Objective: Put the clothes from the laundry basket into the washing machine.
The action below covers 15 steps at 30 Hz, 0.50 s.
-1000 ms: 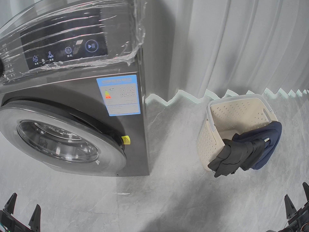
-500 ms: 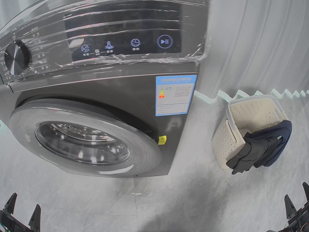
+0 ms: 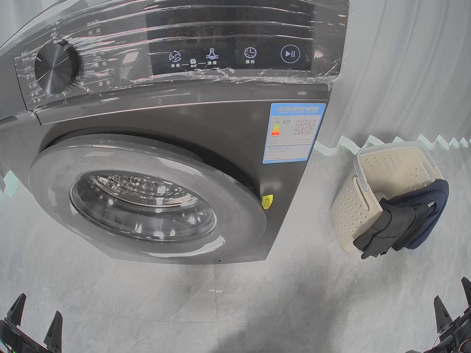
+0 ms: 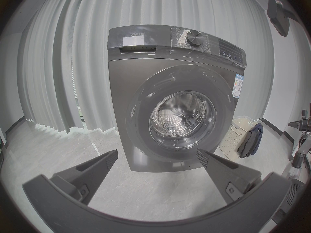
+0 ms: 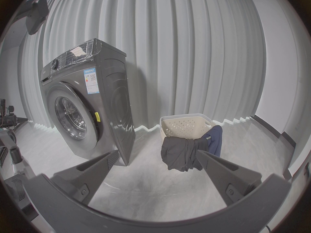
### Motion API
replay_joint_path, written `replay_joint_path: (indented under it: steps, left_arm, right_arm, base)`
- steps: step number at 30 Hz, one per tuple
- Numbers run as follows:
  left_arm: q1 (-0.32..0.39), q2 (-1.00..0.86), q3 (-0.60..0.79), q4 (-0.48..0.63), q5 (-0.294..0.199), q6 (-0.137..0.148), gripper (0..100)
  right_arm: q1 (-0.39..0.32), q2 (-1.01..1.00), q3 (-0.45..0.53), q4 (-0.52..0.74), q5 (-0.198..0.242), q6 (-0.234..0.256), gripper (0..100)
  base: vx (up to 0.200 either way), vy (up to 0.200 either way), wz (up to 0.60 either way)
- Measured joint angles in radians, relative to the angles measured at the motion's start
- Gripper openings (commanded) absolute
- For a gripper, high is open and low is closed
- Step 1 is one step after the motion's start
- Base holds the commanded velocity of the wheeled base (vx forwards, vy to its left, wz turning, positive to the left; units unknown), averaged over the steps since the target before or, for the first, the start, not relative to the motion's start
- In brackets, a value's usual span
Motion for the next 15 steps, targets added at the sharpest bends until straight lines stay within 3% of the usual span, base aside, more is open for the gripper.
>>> replay_joint_path:
  steps: [15]
  left_arm:
    - [0.0,0.0,0.0,0.0,0.0,0.0,100]
  right_arm:
    - [0.001,0.0,0.0,0.0,0.0,0.0,100]
  base:
    - [0.0,0.2,0.0]
